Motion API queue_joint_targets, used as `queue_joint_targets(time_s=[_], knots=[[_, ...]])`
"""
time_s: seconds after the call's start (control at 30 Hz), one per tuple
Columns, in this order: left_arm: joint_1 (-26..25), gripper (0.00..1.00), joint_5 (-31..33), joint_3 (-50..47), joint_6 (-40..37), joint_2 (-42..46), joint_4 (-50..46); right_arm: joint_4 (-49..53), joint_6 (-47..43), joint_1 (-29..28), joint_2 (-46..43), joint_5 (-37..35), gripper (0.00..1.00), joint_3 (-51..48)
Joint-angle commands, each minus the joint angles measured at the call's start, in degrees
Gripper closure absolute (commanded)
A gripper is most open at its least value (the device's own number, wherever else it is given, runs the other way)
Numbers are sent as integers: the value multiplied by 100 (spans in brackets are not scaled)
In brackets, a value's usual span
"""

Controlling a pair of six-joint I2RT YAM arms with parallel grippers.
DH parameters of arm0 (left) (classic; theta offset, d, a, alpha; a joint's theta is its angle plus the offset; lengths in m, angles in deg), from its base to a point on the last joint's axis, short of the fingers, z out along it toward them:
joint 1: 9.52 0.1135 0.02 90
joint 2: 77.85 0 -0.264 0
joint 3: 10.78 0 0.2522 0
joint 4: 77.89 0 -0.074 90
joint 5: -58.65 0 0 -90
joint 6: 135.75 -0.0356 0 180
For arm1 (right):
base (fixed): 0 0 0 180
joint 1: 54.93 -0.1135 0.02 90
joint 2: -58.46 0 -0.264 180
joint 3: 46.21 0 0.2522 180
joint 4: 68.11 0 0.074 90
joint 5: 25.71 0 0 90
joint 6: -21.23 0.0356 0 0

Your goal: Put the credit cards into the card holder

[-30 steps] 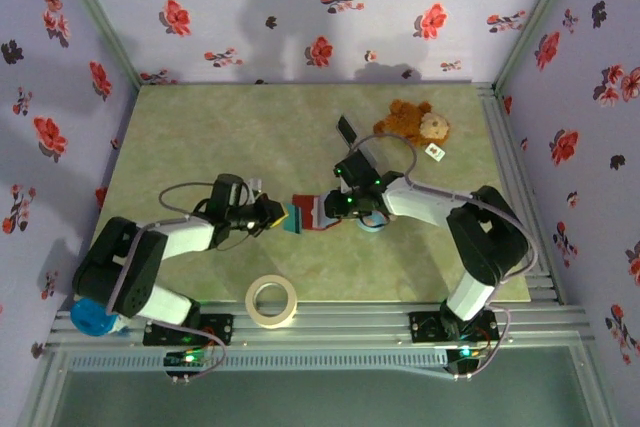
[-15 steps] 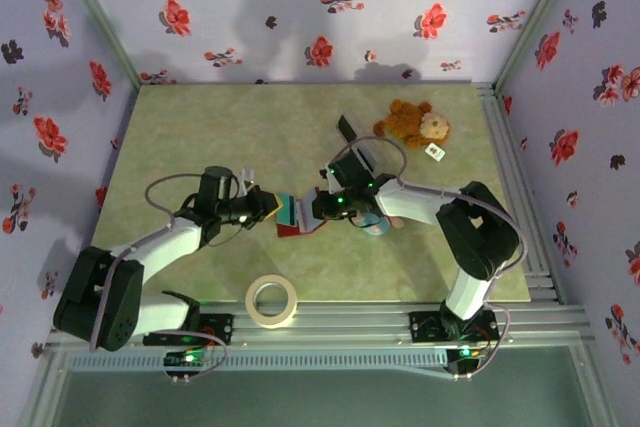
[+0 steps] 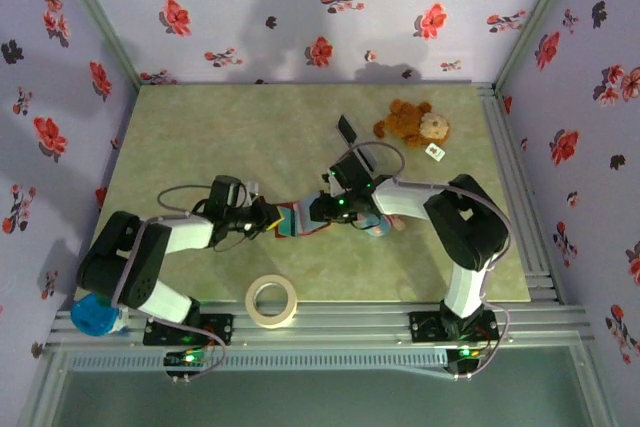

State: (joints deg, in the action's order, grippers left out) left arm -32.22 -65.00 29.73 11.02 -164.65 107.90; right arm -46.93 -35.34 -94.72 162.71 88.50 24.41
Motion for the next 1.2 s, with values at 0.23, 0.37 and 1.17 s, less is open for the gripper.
queue_joint_targets(time_s=[0.23,0.37,1.17], knots=[[39,100,51,90,-384,-331,-13,992,-558,319,-273,-32,51,414],[65,100,-1,102,-408,-416,-4,1001,-621,370,-341,169,44,497],[68,100,-544,118,-295,-389,303,404,-191,736,43,1244,69,485]])
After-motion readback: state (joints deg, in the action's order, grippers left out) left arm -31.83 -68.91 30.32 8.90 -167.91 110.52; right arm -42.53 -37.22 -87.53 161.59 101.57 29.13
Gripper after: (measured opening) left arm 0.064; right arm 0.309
